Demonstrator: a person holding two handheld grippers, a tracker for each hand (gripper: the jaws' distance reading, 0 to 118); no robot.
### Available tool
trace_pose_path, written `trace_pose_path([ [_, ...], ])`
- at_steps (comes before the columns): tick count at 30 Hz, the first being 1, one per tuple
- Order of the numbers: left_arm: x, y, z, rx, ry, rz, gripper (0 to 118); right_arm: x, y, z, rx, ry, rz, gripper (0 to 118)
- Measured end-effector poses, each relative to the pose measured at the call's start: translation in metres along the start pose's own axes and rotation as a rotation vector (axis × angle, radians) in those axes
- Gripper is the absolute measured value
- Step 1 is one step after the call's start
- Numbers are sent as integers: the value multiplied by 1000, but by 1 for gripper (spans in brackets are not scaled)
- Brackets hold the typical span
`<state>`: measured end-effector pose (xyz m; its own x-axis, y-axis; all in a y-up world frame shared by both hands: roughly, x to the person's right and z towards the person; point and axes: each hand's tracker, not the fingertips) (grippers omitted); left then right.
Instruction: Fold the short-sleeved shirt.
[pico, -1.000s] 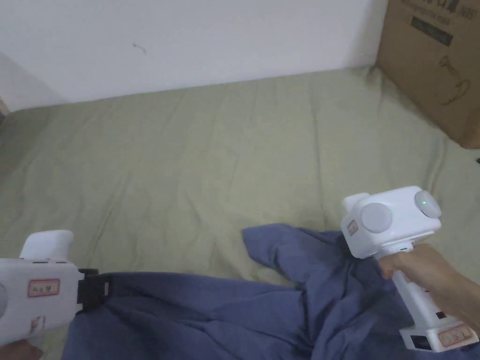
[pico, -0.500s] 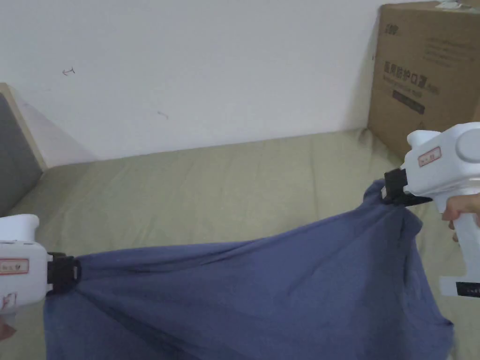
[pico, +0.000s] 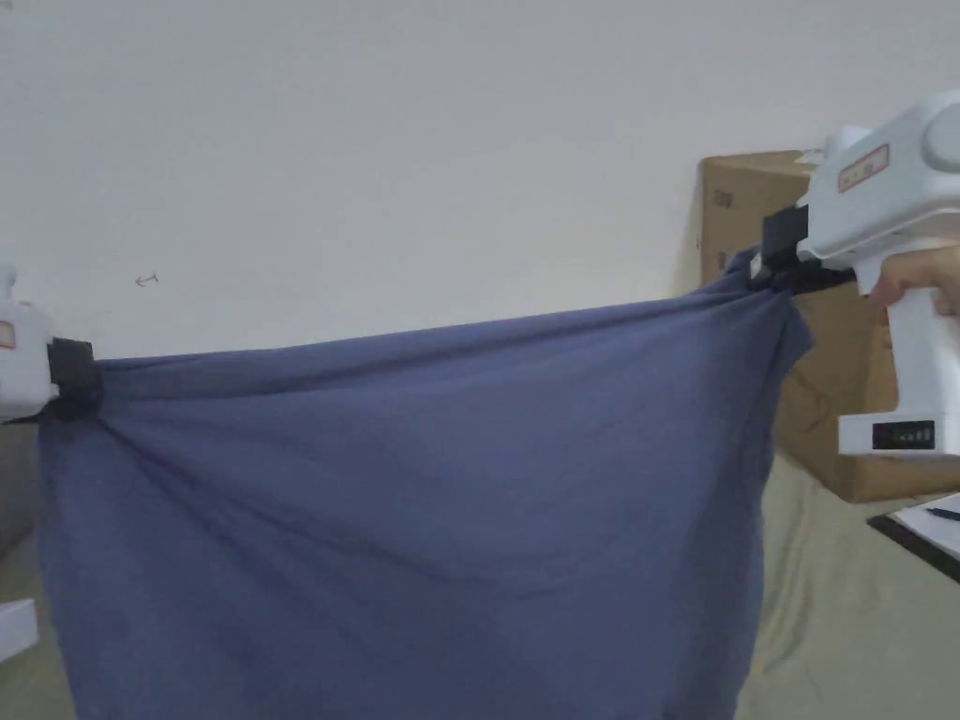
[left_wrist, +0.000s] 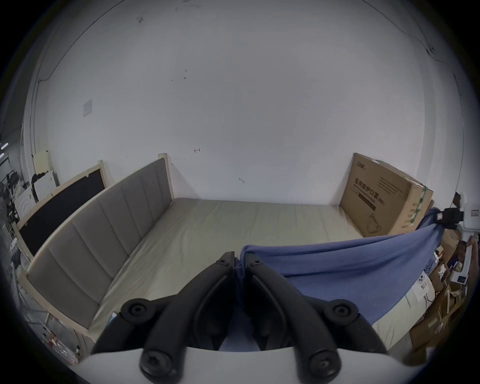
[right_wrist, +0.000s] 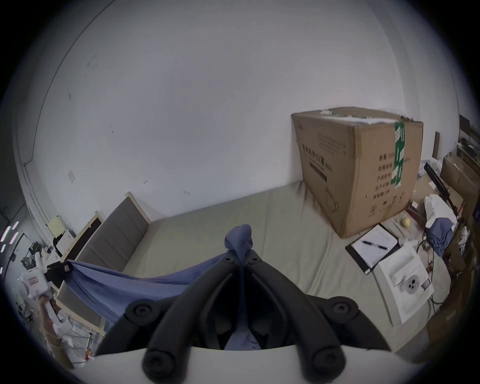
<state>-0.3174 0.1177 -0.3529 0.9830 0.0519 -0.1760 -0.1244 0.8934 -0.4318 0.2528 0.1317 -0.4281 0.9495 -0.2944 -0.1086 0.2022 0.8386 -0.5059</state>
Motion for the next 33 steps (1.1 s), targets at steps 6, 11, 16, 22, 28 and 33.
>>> trace_pose_path([
  [6, 15, 73, -57, 6, 22, -10, 4, -30, 89, -34, 67, -43, -8, 0],
  [11, 35, 149, -104, 71, 61, -21, 4, -48, 175, -64, 138, -59, -36, 0],
  [16, 53, 205, -142, 118, 65, -51, 4, -60, 224, -79, 183, -99, -8, 0],
  [22, 64, 231, -171, 167, 65, -33, 4, -66, 238, -93, 231, -130, 30, 0],
  [28, 62, 202, -220, 164, 94, -48, 4, -59, 209, -142, 190, -147, 45, 0],
  [33, 59, 137, -297, 53, 136, -79, 4, -43, 152, -231, 31, -179, 48, 0],
])
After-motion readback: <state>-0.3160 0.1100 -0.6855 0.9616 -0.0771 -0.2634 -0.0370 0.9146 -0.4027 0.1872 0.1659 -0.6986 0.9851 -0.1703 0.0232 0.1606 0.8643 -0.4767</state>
